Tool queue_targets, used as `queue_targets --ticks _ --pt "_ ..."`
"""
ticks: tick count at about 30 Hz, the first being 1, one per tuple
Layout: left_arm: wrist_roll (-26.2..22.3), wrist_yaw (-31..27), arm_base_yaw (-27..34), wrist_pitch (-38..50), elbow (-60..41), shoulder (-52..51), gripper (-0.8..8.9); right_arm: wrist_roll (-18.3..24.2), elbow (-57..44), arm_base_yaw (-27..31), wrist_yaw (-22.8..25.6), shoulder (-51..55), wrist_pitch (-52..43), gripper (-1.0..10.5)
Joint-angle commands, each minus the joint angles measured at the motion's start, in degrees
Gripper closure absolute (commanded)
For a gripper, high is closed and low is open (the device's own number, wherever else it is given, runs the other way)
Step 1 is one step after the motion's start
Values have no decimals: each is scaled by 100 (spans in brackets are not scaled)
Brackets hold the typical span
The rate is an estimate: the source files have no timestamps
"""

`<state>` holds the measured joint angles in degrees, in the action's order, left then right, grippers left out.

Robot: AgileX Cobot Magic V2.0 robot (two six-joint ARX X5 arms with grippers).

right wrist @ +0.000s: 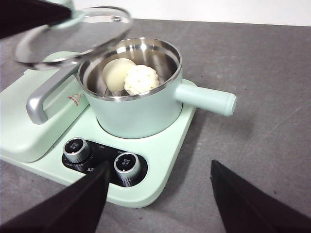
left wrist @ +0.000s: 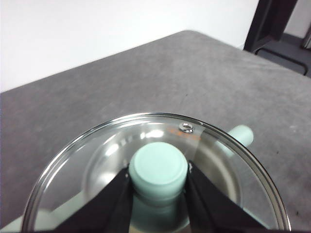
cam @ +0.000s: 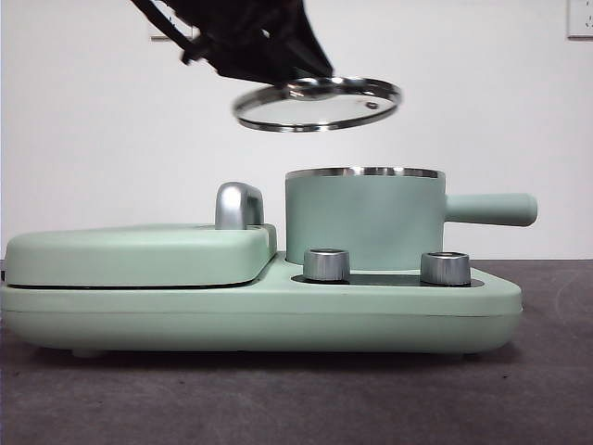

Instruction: Put the buns in a small steamer

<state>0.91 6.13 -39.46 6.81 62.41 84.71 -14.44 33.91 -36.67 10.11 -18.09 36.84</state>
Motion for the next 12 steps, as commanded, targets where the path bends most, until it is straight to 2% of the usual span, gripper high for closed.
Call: queue_targets --ticks 1,12 --pt "11 11 -120 350 229 234 803 -83 46 -28 7 -7 -35 628" --pt "-350 -13 -229 529 756 992 803 -81 46 -28 7 -7 -22 628"
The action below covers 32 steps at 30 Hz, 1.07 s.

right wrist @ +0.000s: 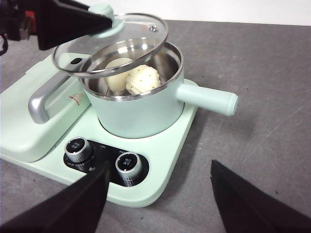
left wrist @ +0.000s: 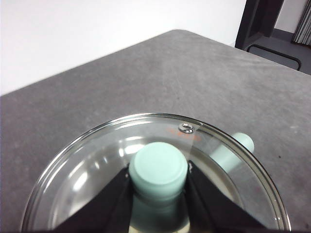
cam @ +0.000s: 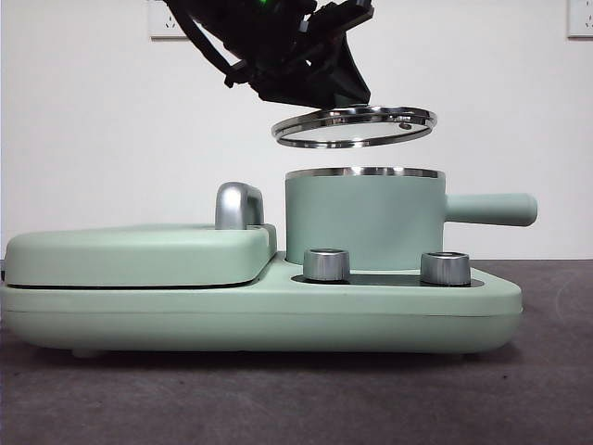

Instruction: Put the buns in a small steamer

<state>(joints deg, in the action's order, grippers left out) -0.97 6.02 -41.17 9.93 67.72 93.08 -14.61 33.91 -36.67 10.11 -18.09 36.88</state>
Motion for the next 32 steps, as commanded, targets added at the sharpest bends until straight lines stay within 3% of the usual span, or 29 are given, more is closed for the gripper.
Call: queue_targets --ticks 1,32 --pt "-186 -2 -59 229 227 186 803 -63 46 -28 7 -7 -17 628" --pt "-348 0 -85 590 229 627 804 -153 46 -28 50 -7 232 628"
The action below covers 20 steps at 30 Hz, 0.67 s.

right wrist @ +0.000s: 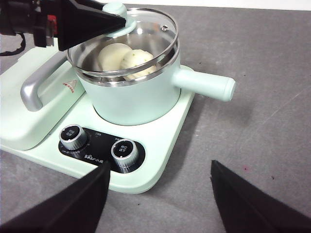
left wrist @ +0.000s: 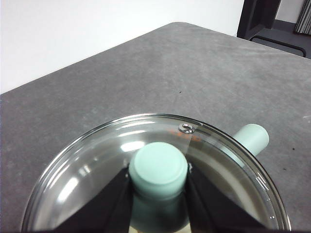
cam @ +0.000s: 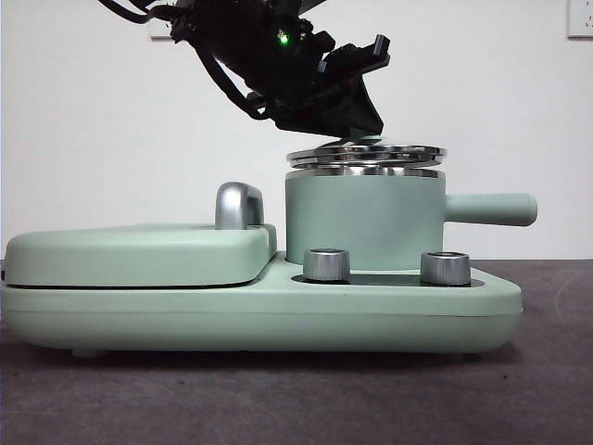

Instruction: Put the buns in a small steamer

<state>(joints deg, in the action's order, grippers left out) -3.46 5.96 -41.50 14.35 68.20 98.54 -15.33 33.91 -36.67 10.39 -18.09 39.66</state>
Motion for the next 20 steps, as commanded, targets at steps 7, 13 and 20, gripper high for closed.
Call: queue_targets --ticks 7,13,20 --pt "-232 7 -52 -17 181 83 804 -127 46 -28 22 -7 -46 628" --pt "-256 7 -52 48 181 129 804 -205 46 -28 22 -7 -46 628" --pt "-251 7 -52 46 181 304 804 -210 46 -28 22 -7 -46 628"
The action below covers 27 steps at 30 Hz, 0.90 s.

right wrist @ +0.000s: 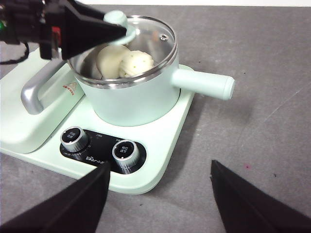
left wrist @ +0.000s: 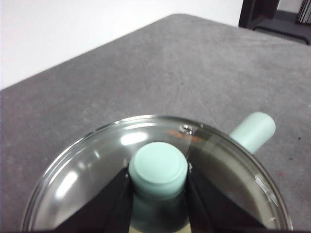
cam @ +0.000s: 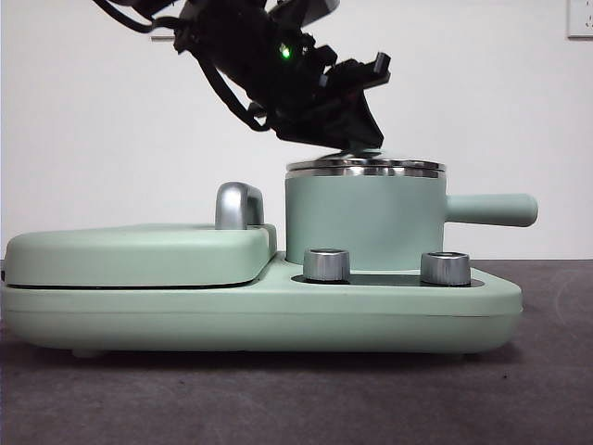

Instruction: Put the buns in a small steamer

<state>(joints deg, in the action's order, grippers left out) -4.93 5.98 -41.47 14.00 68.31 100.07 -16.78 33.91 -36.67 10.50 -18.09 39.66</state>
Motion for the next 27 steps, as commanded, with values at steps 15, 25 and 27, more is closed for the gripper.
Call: queue_targets --ticks 15,25,27 --pt "4 4 -50 -564 240 -313 496 -79 46 -28 9 -7 -39 628" --pt "175 4 77 -3307 258 -1716 501 -57 46 -28 -61 -15 -39 627" --pt "334 4 107 -4015 258 -1996 501 -48 46 -28 -175 -17 -42 627"
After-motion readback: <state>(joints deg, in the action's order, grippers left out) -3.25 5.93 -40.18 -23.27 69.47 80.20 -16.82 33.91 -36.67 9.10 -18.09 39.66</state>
